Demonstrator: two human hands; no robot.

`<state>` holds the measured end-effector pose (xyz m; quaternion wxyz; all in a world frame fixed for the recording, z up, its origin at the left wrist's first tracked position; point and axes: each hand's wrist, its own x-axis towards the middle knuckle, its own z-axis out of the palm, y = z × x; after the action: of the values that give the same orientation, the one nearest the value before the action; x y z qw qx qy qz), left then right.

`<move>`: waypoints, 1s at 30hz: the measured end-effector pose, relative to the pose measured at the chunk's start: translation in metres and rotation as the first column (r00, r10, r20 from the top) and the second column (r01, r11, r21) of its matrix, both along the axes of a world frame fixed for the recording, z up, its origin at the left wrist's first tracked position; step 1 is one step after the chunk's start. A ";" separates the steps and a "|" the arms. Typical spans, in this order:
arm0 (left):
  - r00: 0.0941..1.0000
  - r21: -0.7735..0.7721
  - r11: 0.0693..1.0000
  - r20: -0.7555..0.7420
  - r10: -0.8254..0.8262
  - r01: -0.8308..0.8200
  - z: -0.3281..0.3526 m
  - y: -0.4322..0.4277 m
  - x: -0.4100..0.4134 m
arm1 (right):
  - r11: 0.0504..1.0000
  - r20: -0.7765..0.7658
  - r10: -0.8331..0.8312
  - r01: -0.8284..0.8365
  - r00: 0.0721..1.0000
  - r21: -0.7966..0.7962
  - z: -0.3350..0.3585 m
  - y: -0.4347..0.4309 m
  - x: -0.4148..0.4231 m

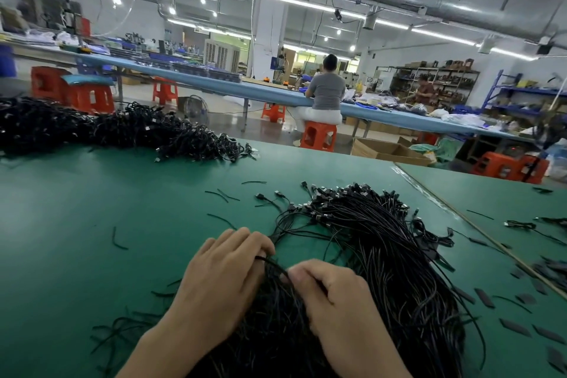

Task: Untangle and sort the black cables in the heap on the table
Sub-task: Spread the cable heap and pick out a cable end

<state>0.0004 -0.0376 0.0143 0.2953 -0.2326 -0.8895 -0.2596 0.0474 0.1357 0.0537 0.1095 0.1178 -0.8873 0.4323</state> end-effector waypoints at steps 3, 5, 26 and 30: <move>0.990 0.182 0.976 0.098 0.099 -0.115 0.001 -0.005 -0.002 | 0.995 -0.033 -0.052 0.055 0.998 0.079 0.004 0.011 -0.004; 0.979 0.323 0.930 0.154 0.131 -0.176 0.003 -0.007 -0.005 | 0.978 -0.118 -0.136 0.152 0.984 0.144 0.003 0.023 -0.011; 0.960 0.293 0.941 0.268 0.088 -0.168 0.000 -0.003 -0.003 | 0.881 -0.081 -0.345 0.353 0.935 0.315 -0.024 0.036 -0.025; 0.973 0.540 0.809 0.145 0.179 -0.230 0.008 -0.010 -0.006 | 0.864 0.045 -0.344 0.297 0.938 0.407 -0.011 0.058 -0.027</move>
<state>-0.0055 -0.0471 0.0225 0.3369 -0.0285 -0.8081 -0.4824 0.0209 0.1933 0.0428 0.1021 -0.0373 -0.9678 0.2270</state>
